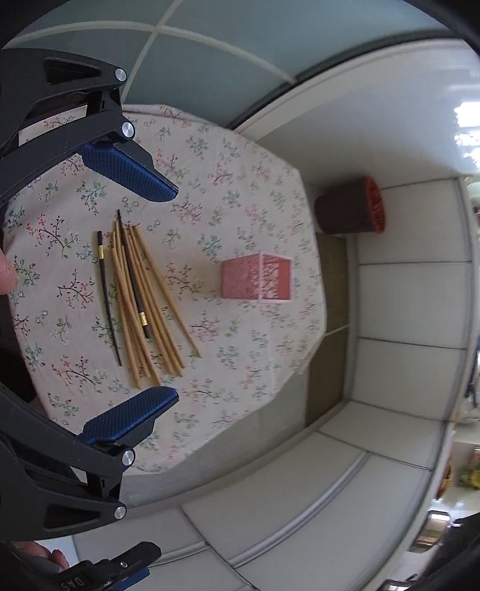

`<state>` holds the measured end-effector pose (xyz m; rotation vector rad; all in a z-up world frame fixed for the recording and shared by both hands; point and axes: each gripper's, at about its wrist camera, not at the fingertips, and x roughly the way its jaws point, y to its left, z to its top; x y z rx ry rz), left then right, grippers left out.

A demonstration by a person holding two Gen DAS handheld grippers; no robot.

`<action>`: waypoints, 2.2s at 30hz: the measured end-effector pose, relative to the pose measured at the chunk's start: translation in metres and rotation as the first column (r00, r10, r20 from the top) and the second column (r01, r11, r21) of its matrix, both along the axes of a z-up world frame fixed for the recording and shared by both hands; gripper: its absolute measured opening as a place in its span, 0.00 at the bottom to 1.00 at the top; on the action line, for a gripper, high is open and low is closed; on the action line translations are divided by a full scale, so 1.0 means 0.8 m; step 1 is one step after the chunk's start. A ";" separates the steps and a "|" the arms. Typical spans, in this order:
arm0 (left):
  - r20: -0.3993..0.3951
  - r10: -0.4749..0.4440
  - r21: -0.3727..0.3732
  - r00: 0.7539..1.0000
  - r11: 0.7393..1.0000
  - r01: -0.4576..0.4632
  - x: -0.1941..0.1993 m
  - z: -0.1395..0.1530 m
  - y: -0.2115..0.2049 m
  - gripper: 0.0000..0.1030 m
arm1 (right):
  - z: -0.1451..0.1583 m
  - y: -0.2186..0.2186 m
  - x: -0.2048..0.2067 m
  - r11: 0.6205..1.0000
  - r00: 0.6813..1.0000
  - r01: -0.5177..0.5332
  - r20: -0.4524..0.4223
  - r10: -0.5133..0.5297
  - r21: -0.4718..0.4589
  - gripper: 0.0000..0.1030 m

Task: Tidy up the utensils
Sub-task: 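Grasp a wooden chopstick with the left tool while the right tool grasps another chopstick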

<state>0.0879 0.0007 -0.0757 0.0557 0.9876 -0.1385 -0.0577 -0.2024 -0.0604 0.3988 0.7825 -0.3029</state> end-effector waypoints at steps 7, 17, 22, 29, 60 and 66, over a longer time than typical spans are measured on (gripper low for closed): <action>-0.308 -0.168 0.071 0.937 0.977 0.199 0.086 -0.126 -0.057 0.93 | -0.074 -0.029 0.038 0.994 0.991 -0.008 -0.132 0.023 0.108 0.94; -0.487 -0.237 0.111 0.841 0.938 0.329 0.180 -0.212 -0.115 0.77 | -0.137 -0.067 0.065 0.984 0.965 0.038 -0.262 0.009 0.173 0.94; -0.503 -0.250 0.140 0.828 0.921 0.363 0.197 -0.236 -0.120 0.54 | -0.151 -0.067 0.072 0.984 0.957 0.025 -0.290 0.028 0.178 0.94; -0.497 -0.315 0.080 0.809 0.911 0.404 0.201 -0.244 -0.108 0.44 | -0.166 -0.050 0.080 0.985 0.943 -0.008 -0.326 0.065 0.175 0.94; -0.063 -0.401 -0.073 0.914 0.915 0.397 0.030 -0.047 0.058 0.04 | -0.271 0.030 0.146 0.804 0.808 0.291 -0.583 0.084 0.519 0.64; 0.090 -0.377 -0.138 0.922 0.912 0.387 -0.003 0.003 0.082 0.04 | -0.239 0.053 0.161 0.838 0.848 0.203 -0.518 0.107 0.506 0.60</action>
